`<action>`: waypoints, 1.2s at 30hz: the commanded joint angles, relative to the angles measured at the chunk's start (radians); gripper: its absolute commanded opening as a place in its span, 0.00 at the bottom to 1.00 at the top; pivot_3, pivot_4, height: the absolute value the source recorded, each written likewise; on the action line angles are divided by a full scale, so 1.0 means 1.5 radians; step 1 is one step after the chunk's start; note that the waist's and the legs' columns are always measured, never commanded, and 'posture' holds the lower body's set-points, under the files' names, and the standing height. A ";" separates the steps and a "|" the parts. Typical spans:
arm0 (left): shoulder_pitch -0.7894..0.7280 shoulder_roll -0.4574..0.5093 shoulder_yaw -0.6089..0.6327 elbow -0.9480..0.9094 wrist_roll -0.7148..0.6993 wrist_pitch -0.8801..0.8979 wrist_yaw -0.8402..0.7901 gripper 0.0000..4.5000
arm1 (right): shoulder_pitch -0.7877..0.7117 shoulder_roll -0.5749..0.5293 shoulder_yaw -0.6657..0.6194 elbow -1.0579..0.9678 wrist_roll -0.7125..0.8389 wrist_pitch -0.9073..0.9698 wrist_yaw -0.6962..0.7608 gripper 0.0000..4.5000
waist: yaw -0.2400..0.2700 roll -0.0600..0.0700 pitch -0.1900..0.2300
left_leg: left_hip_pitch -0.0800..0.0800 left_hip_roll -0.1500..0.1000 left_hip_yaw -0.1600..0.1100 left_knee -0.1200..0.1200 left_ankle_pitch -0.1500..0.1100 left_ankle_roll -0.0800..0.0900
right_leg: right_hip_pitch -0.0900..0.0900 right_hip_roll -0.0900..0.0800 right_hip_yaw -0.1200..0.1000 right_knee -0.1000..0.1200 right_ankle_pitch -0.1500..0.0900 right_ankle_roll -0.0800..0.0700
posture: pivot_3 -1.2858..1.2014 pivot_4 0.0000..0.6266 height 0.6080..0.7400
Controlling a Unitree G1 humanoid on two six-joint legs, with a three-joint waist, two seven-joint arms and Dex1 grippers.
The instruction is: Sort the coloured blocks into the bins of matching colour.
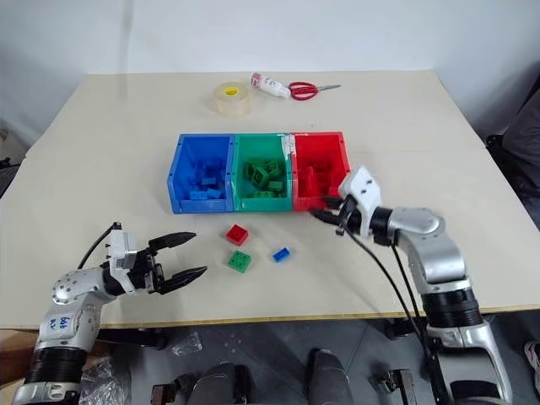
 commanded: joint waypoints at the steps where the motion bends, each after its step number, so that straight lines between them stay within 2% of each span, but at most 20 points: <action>1: -0.022 -0.003 -0.004 0.014 -0.002 -0.015 -0.011 1.00 | -0.086 0.005 -0.026 0.075 -0.018 -0.050 -0.037 0.20 | -0.001 0.000 0.000 | 0.000 0.000 0.000 0.000 0.000 0.000 | 0.000 0.000 0.000 0.000 0.000 0.000 | 0.52 0.24 1.00; 6: -0.050 -0.011 -0.014 0.042 0.004 -0.026 -0.019 1.00 | -0.183 0.025 -0.005 0.241 -0.076 -0.128 -0.073 0.20 | -0.002 0.000 0.000 | 0.000 0.000 0.000 0.000 0.000 0.000 | 0.000 0.000 0.000 0.000 0.000 0.000 | 0.52 0.24 1.00; 7: -0.054 -0.012 -0.015 0.046 0.005 -0.027 -0.020 1.00 | -0.197 0.029 -0.003 0.267 -0.084 -0.140 -0.076 0.36 | -0.001 0.000 0.000 | 0.000 0.000 0.001 0.000 0.000 0.000 | 0.000 0.000 0.000 0.000 0.000 0.000 | 0.52 0.24 1.00; 11: -0.063 -0.012 -0.017 0.054 0.005 -0.032 -0.026 1.00 | -0.212 0.037 -0.001 0.296 -0.090 -0.167 -0.066 0.65 | -0.002 0.000 0.000 | 0.000 0.000 0.001 0.000 0.000 0.000 | 0.000 0.000 0.000 0.000 0.000 0.000 | 0.52 0.24 1.00; 15: -0.065 -0.009 -0.017 0.060 0.004 -0.033 -0.031 1.00 | -0.187 0.020 -0.004 0.263 -0.081 -0.157 -0.049 0.97 | -0.002 0.000 0.000 | 0.000 0.000 0.001 0.000 0.000 0.000 | 0.000 0.000 0.000 0.000 0.000 0.000 | 0.52 0.24 1.00; 19: -0.067 -0.009 -0.020 0.062 0.004 -0.031 -0.038 1.00 | -0.132 -0.016 -0.011 0.184 -0.059 -0.124 -0.008 0.99 | 0.001 0.000 0.000 | -0.001 0.000 0.001 0.000 0.000 0.000 | 0.000 0.000 0.000 -0.001 0.000 0.000 | 0.52 0.24 1.00; 26: -0.082 -0.006 -0.024 0.083 0.005 -0.034 -0.051 1.00 | 0.069 -0.137 -0.064 -0.053 0.063 -0.018 0.122 0.99 | 0.003 0.000 0.000 | -0.001 0.000 0.000 0.000 0.000 0.000 | 0.000 0.000 0.000 -0.001 0.000 0.000 | 0.52 0.24 1.00; 31: -0.081 0.006 -0.017 0.100 0.002 -0.040 -0.069 1.00 | 0.251 -0.234 -0.175 -0.134 0.106 -0.025 0.185 0.99 | 0.003 0.000 0.000 | -0.001 0.000 0.000 0.000 0.000 0.000 | 0.000 0.000 0.000 -0.001 0.000 0.000 | 0.52 0.24 1.00; 36: -0.076 0.012 0.001 0.105 -0.030 -0.031 -0.112 1.00 | 0.363 -0.282 -0.255 -0.162 0.126 -0.029 0.221 0.99 | 0.001 0.000 0.000 | 0.000 0.000 0.000 0.000 0.000 0.000 | 0.000 0.000 0.000 -0.002 0.000 0.000 | 0.52 0.24 1.00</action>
